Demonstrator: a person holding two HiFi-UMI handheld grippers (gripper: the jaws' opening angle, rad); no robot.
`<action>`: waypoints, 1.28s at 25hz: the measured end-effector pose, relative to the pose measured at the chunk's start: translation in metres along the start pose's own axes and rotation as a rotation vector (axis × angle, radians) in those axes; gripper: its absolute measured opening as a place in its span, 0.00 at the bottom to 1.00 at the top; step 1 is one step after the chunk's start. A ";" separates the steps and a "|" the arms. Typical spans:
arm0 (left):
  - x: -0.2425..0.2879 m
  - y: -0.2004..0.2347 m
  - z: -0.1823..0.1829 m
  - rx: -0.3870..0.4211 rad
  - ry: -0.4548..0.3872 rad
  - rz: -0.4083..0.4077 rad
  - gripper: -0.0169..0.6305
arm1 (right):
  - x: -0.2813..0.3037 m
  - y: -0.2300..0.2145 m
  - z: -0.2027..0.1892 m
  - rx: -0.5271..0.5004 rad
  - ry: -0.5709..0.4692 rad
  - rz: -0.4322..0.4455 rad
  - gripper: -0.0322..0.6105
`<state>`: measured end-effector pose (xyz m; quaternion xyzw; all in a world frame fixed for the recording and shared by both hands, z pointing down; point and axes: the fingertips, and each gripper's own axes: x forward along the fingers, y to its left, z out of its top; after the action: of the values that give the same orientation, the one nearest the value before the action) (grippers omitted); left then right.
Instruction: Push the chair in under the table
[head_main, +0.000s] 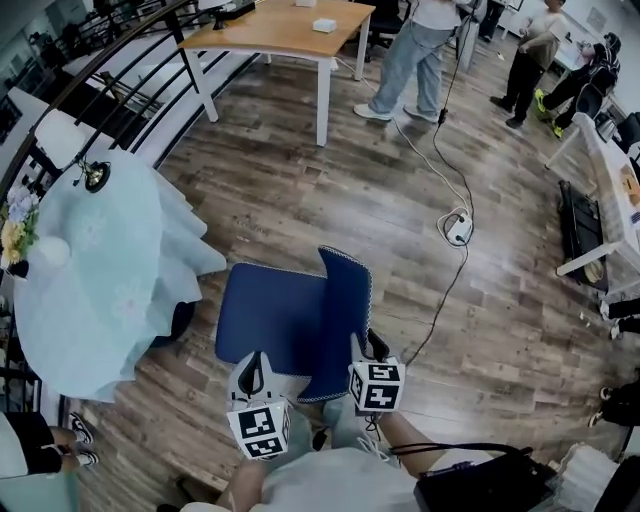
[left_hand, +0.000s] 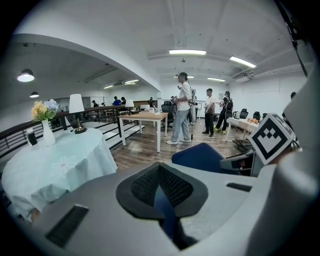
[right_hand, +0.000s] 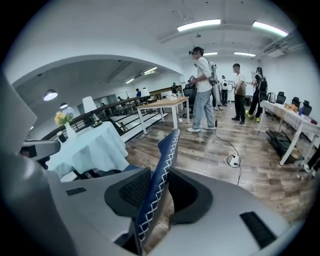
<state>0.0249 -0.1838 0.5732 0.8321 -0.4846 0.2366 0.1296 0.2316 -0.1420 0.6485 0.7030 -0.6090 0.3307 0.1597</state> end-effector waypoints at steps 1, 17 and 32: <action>-0.001 0.001 -0.002 -0.005 0.003 0.004 0.02 | 0.000 0.000 0.000 0.005 -0.010 -0.011 0.24; -0.012 0.052 -0.015 -0.084 -0.003 0.119 0.02 | 0.008 0.001 0.005 0.074 -0.013 -0.137 0.21; -0.032 0.089 -0.023 -0.117 -0.015 0.182 0.02 | 0.040 0.068 0.016 0.063 -0.030 -0.084 0.21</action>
<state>-0.0719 -0.1943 0.5753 0.7774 -0.5722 0.2123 0.1523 0.1721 -0.1963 0.6511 0.7375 -0.5706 0.3320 0.1420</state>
